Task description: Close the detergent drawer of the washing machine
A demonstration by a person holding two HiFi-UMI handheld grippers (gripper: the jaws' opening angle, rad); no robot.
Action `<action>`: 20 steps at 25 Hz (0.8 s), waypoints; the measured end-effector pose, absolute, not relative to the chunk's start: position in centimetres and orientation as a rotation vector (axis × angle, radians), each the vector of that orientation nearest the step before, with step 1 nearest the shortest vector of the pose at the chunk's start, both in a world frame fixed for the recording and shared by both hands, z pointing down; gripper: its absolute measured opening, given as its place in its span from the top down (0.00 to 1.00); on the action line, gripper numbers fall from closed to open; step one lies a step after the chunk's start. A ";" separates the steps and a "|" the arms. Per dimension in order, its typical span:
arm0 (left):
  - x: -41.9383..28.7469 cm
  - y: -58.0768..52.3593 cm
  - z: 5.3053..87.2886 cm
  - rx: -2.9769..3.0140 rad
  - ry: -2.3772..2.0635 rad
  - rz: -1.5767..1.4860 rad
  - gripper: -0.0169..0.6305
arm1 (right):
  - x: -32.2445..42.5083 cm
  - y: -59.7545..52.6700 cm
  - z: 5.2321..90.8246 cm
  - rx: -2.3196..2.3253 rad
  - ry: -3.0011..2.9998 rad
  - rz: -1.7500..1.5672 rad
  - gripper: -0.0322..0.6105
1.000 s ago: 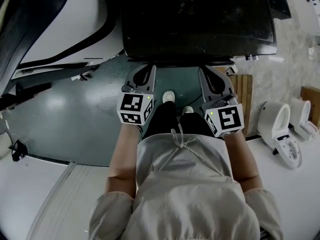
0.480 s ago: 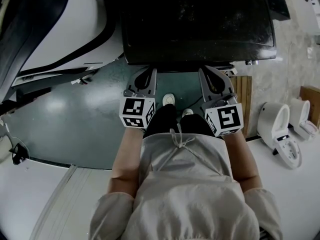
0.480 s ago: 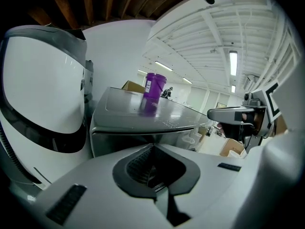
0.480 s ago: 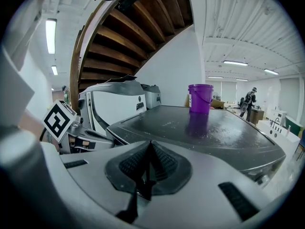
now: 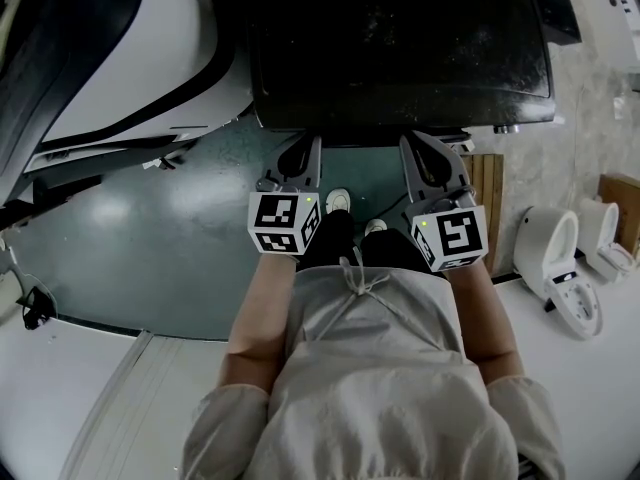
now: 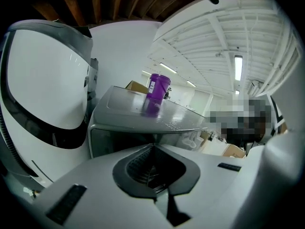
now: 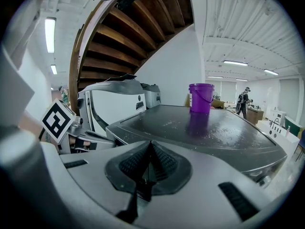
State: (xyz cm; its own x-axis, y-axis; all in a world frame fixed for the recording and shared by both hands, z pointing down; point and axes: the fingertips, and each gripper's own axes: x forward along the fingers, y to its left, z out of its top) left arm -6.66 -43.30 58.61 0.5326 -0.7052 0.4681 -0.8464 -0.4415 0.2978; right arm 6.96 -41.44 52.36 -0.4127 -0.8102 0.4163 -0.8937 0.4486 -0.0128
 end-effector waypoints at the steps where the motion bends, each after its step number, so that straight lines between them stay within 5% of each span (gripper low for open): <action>1: -6.7 -43.3 58.6 2.282 -1.253 0.375 0.95 | 6.8 -41.4 52.3 1.446 -2.357 0.326 0.94; 20: -8.2 -40.1 50.6 2.375 -1.281 0.387 0.95 | 6.1 -37.2 46.5 1.443 -2.429 0.245 0.94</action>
State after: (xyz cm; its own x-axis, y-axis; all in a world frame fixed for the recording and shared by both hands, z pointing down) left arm -8.21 -40.06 50.63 0.5387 -0.7267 0.4262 -0.8412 -0.4922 0.2241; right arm 6.08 -37.21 46.49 -0.4477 -0.8256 0.3434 -0.8776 0.4794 0.0082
